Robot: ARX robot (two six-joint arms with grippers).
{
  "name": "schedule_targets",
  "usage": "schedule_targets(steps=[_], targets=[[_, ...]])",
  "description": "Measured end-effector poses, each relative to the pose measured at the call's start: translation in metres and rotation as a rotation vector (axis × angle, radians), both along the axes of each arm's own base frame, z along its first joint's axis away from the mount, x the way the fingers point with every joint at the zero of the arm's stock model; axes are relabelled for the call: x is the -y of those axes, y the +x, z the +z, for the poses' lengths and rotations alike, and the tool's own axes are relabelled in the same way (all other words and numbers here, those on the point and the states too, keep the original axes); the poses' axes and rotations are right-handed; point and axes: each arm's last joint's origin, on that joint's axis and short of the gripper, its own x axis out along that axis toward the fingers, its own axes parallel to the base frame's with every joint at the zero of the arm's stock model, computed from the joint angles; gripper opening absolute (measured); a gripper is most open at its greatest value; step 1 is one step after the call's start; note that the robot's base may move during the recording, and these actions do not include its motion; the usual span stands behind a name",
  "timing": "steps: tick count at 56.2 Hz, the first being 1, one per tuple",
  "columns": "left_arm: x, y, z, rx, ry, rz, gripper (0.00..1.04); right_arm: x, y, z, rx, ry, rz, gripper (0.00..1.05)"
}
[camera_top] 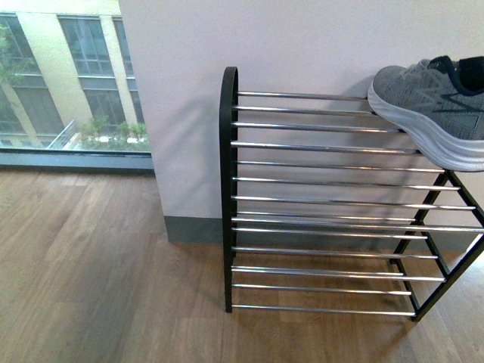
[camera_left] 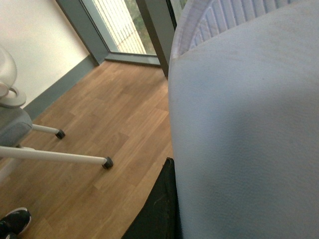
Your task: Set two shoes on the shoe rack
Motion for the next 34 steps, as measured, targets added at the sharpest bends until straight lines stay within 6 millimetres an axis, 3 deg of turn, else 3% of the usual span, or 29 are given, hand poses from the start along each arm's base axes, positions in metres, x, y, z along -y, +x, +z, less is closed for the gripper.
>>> schedule_targets(steps=[34], targets=[[0.0000, 0.0000, 0.0002, 0.001, 0.000, 0.001, 0.02, 0.0000, -0.0001, 0.0003, 0.001, 0.000, 0.000, 0.01]])
